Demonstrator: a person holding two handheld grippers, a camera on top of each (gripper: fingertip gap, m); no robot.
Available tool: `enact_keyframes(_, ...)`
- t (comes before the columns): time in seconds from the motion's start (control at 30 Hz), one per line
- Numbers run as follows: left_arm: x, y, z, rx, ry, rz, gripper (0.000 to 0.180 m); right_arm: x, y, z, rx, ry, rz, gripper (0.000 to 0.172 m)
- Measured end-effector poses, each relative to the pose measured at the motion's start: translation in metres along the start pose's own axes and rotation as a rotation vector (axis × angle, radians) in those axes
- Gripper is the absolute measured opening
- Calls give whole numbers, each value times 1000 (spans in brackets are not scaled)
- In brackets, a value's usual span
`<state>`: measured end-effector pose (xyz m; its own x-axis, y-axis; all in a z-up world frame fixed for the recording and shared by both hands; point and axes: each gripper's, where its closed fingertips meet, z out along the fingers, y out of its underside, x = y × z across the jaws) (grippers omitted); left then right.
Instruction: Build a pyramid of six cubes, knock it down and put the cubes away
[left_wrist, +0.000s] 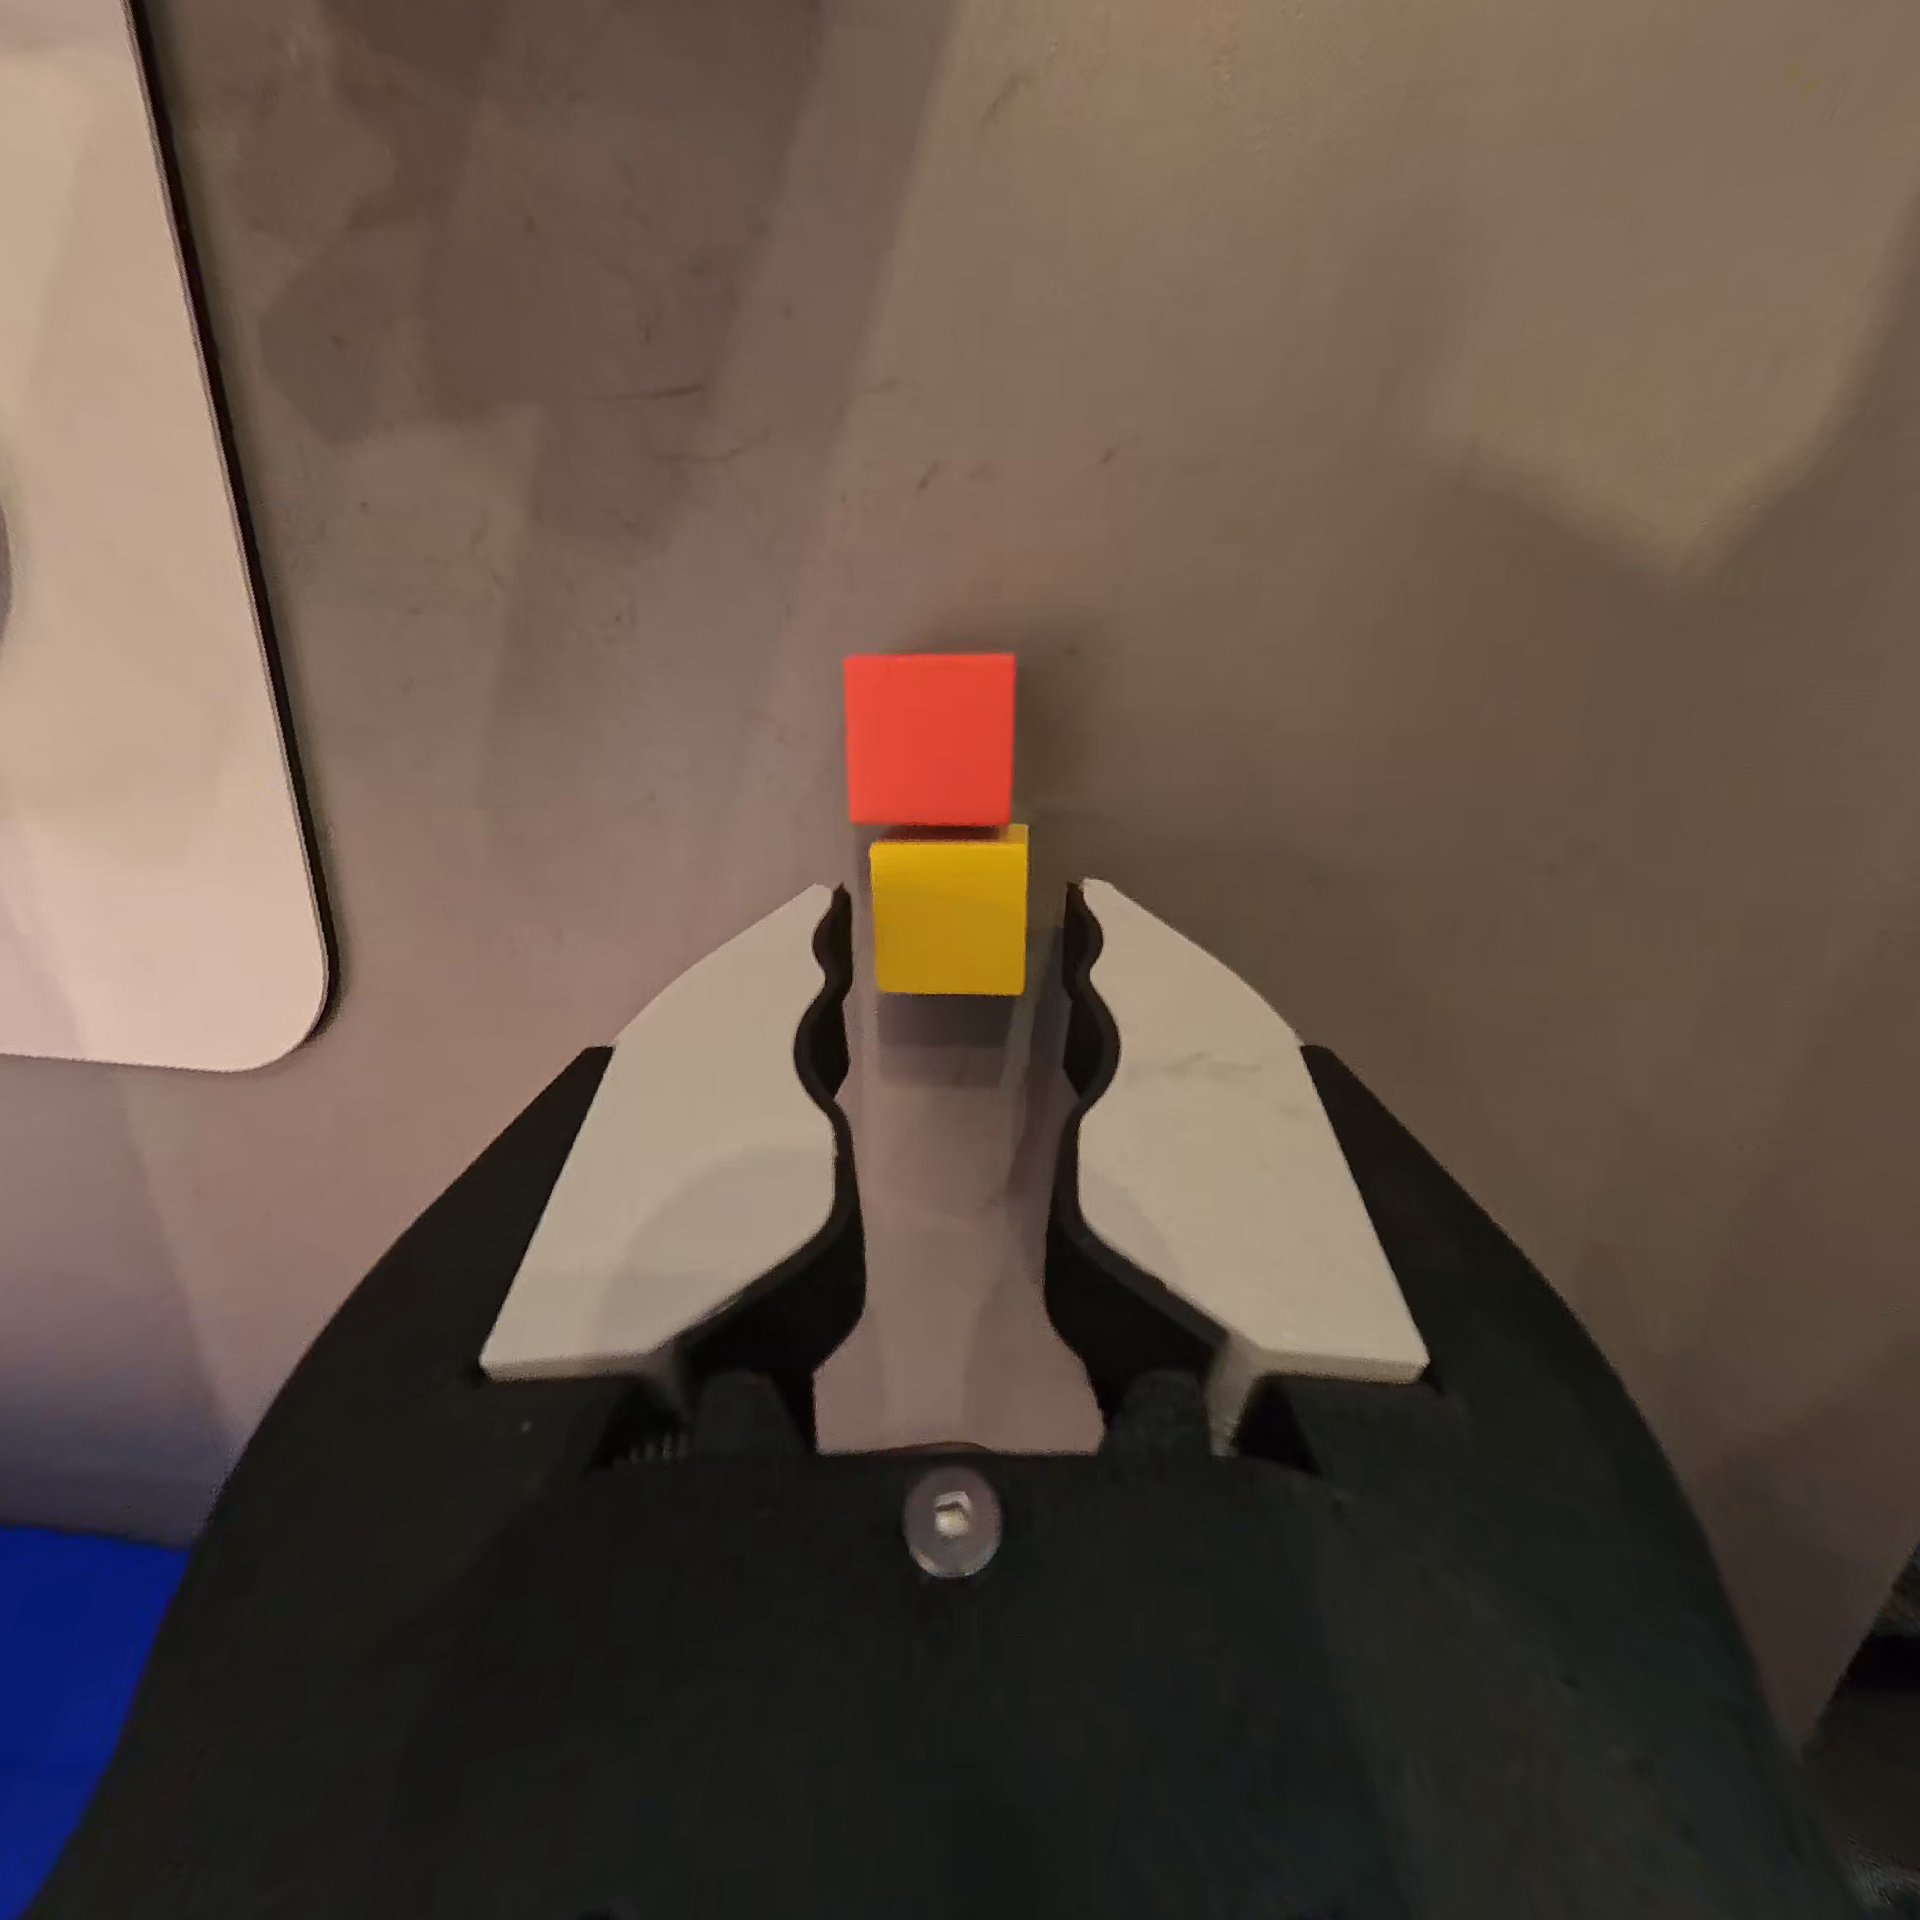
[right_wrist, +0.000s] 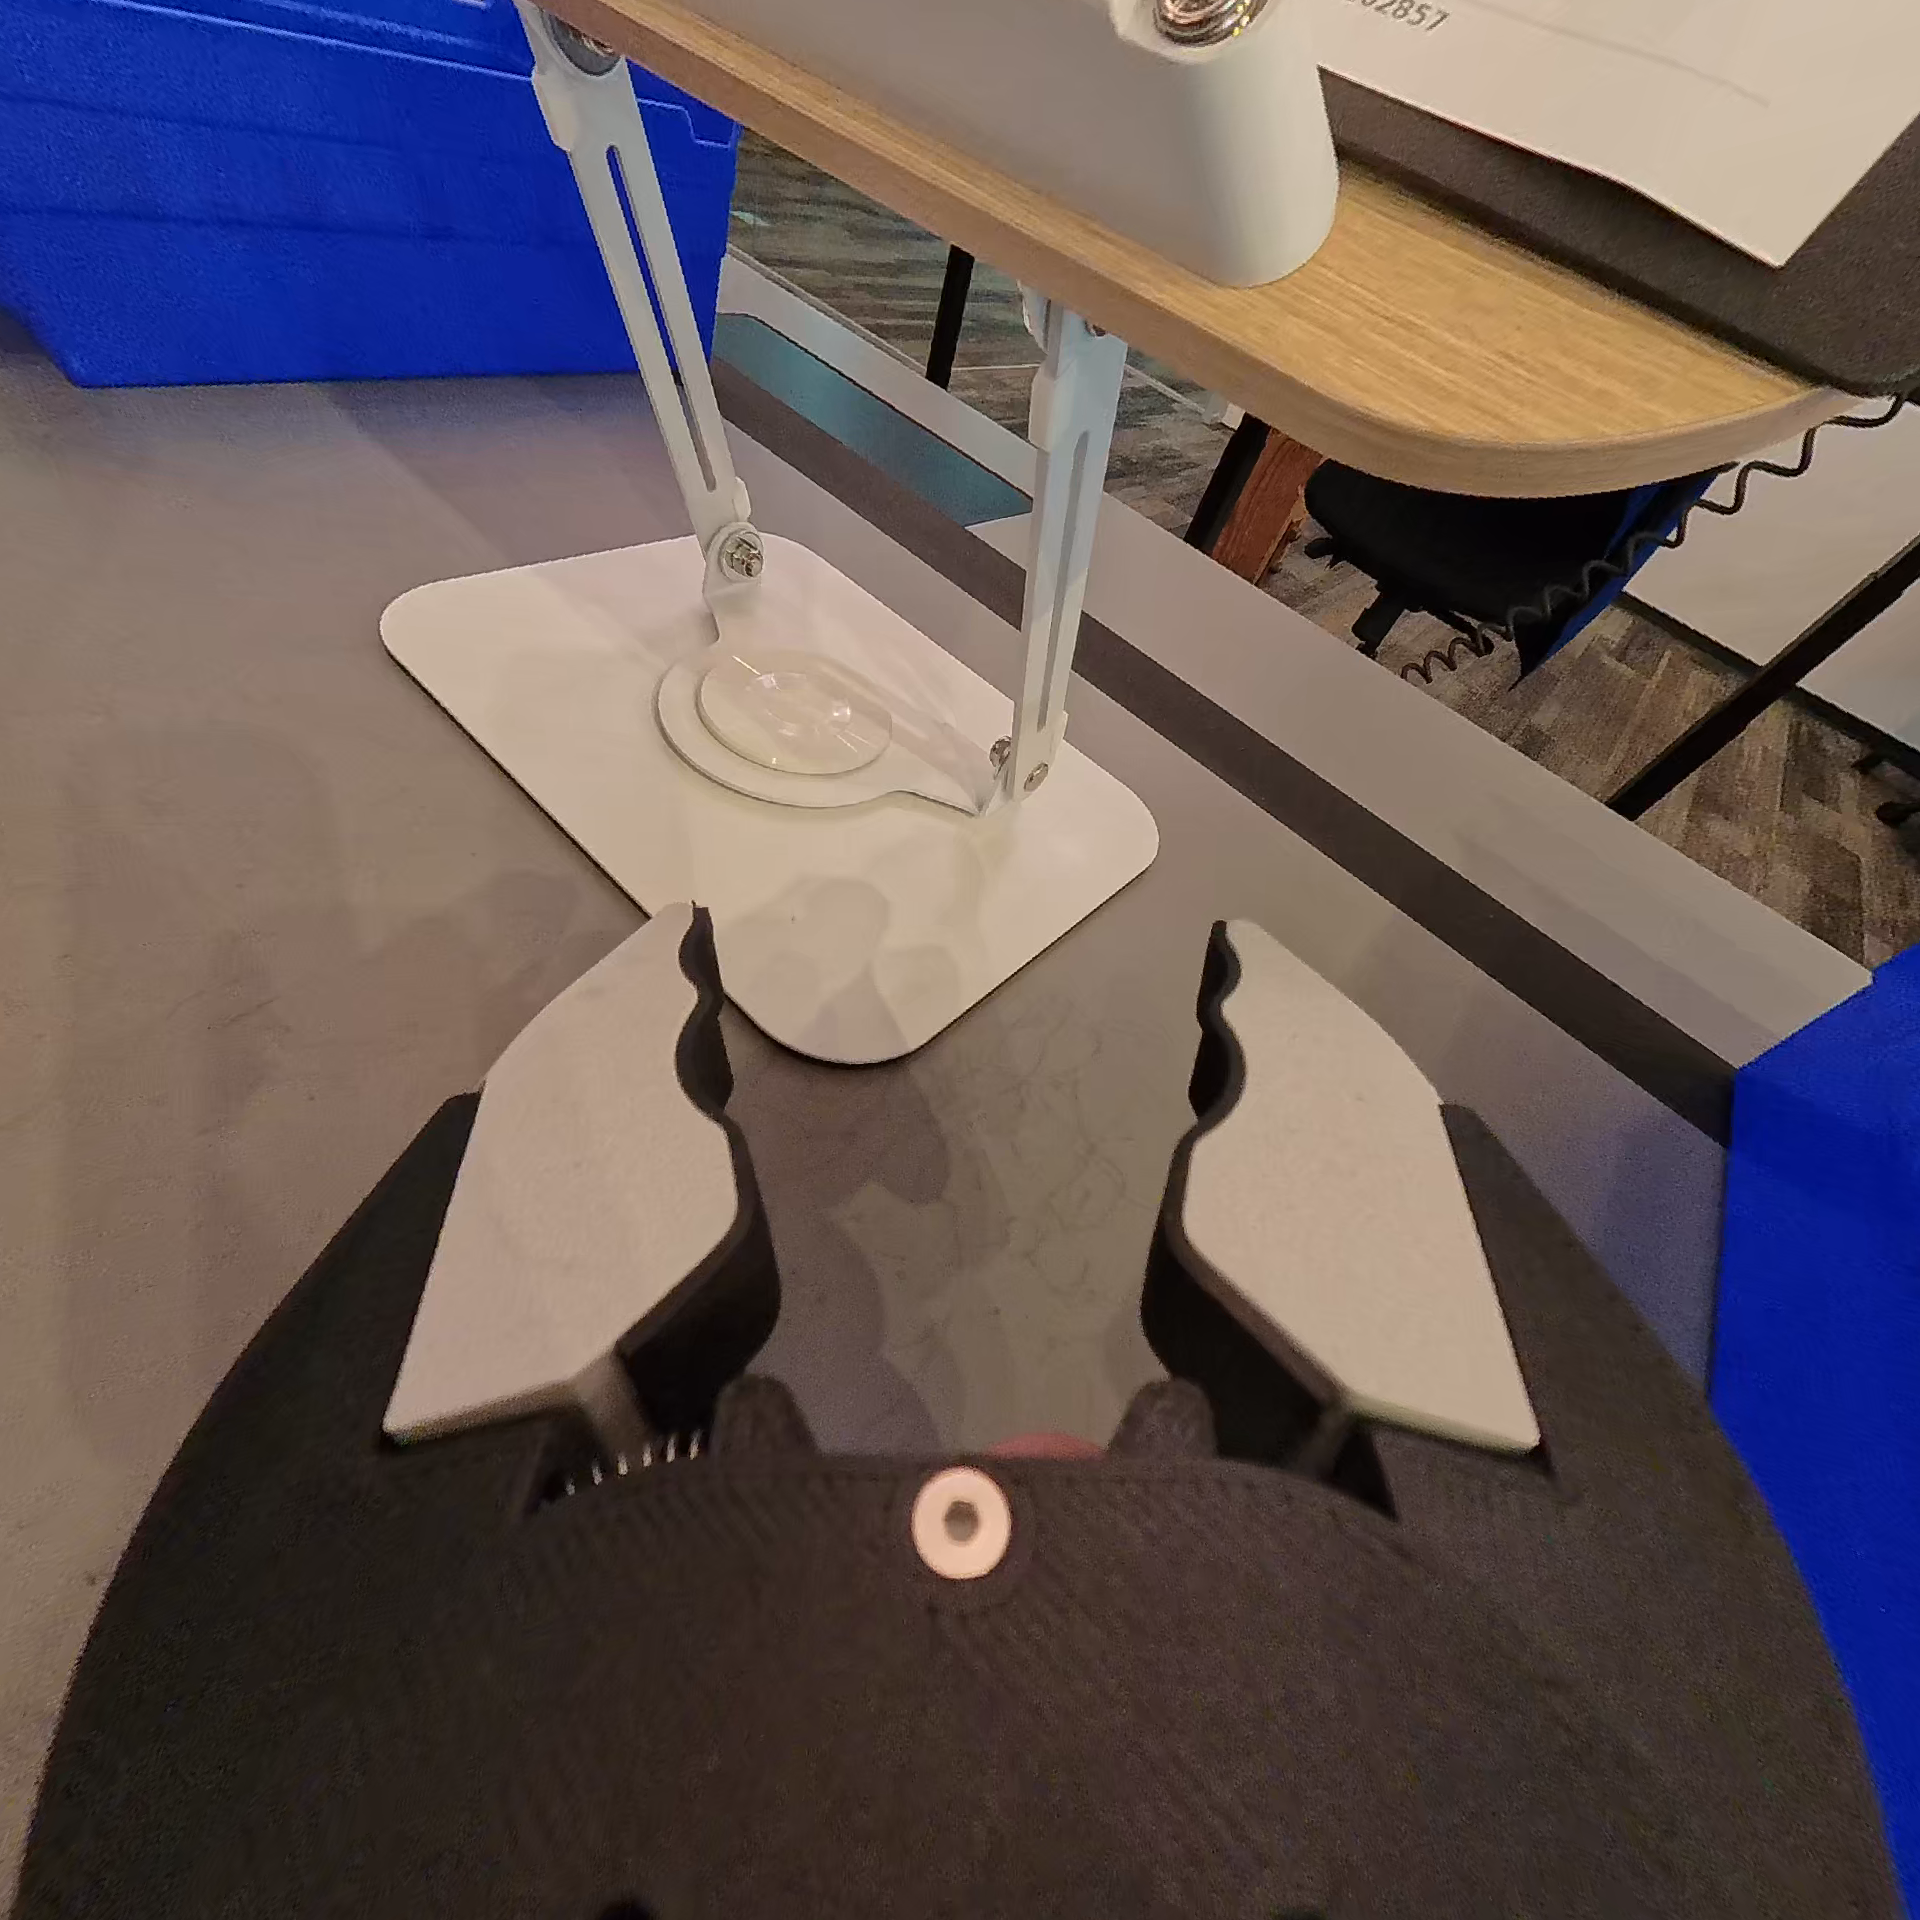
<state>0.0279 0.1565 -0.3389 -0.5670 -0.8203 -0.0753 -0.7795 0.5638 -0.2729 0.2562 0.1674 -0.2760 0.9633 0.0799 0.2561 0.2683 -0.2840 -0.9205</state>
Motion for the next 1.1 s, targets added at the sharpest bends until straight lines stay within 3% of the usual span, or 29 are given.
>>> enact_keyframes(0.17, -1, 7, 3, 0, 11, -13, 28, -1, 0, 1, -3, -4, -5, 88)
enact_keyframes(0.57, -2, 2, 5, -7, 16, -1, 27, -3, 0, 1, -3, -9, -7, 88)
enact_keyframes(0.8, -7, 3, -1, 13, -18, -42, 57, -3, -1, 0, 4, -10, -4, 88)
enact_keyframes(0.93, -20, 28, -54, 53, -138, -92, 56, -2, -1, -1, 7, -11, 1, 88)
enact_keyframes(1.1, -96, 128, -149, 38, -397, -237, 42, -3, 0, 0, 0, -13, -3, 88)
